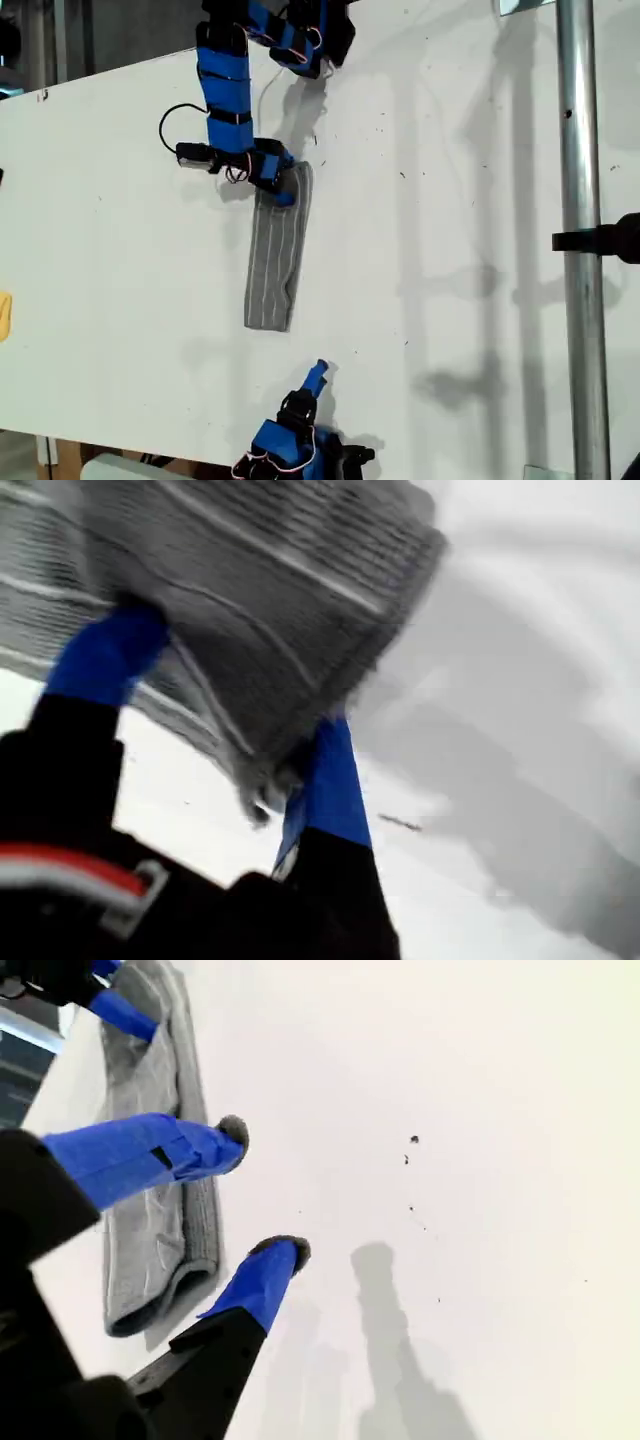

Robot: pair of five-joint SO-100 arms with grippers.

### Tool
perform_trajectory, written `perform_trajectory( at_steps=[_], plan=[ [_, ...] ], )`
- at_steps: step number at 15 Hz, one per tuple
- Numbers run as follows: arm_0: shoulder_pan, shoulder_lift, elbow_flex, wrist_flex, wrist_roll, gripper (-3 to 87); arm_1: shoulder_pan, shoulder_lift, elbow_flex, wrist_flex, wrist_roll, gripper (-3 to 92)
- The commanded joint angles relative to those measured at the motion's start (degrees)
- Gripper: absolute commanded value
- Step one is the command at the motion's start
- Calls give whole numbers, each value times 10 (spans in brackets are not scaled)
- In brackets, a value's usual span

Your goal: Grasp corners of a towel and fold twice.

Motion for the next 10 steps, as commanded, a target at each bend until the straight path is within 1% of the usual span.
perform_trajectory(
  at_steps=[1,2,3,4,6,7,8,9,10],
  plan=[
    [-7,6,-4,-4,0,166,-17,60,-17,35,19,28],
    [-8,9,2,-10,3,163,-26,113,3,78,29,-2],
    [-10,9,4,-16,8,162,-41,187,40,110,40,-2],
    [-11,9,5,-21,15,159,-69,275,76,162,67,-2],
    [-12,9,5,-28,24,156,-152,423,96,310,146,-2],
    [-12,9,11,-35,25,154,-177,457,74,336,162,-2],
    [-11,10,18,-42,25,152,-169,433,37,309,142,-2],
    [-10,11,24,-52,25,147,-138,359,2,236,92,-2],
    [-9,18,32,-58,28,144,-108,274,-34,139,49,-2]
  ],
)
